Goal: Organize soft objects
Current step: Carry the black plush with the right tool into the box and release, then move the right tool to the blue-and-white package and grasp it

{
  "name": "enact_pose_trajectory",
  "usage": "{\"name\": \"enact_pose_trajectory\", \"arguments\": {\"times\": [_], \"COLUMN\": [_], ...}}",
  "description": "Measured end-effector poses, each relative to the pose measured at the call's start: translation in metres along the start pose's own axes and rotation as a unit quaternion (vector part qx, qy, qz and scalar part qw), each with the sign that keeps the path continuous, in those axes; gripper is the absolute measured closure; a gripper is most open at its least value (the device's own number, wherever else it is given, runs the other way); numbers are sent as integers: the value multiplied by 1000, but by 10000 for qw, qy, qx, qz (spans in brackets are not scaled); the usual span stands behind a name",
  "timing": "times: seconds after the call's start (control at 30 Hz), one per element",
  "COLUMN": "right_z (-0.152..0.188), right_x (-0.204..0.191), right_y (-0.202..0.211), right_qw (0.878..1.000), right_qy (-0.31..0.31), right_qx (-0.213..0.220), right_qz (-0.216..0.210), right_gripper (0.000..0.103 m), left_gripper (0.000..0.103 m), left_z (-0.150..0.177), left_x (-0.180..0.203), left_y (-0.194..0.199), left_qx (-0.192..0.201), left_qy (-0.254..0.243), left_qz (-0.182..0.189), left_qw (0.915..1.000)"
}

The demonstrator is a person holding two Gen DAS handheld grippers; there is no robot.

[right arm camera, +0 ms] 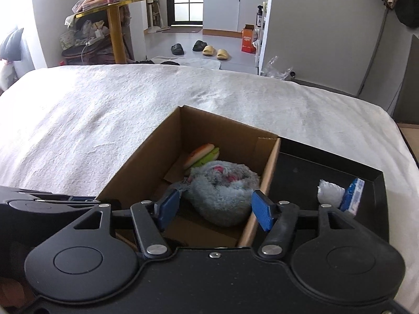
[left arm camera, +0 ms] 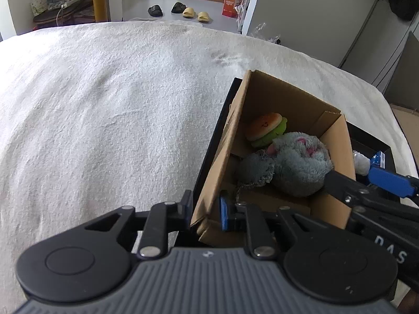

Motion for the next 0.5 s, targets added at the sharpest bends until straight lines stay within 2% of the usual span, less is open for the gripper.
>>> {"name": "enact_pose_trajectory", "arguments": {"times": [0.27,0.5], "right_z": [6,14], "right_x": [16,31], "right_y": [13,22], "right_qw": [9998,9994], "right_qy": [-167,-315], "right_qx": [103,142], "right_qz": [58,65], "right_gripper": [38,38], "left_gripper": [62,59], "left_z": [2,2], "left_x": [10,19], "left_y": [10,17], "left_qx": [15,49], "left_qy": [-103,-235], "left_qz": [-123,-248], "left_qw": [9999,9994]}}
Point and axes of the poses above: each gripper's, at about its wrist camera, not at the fingertips, and y roughly against the way its jaws point, x to its right, z to its underside, the point moved 4 cm from there along -y, roughly the way its jaws point, and after that the axes turned 3 degrees about x, right-handed, at the moved point
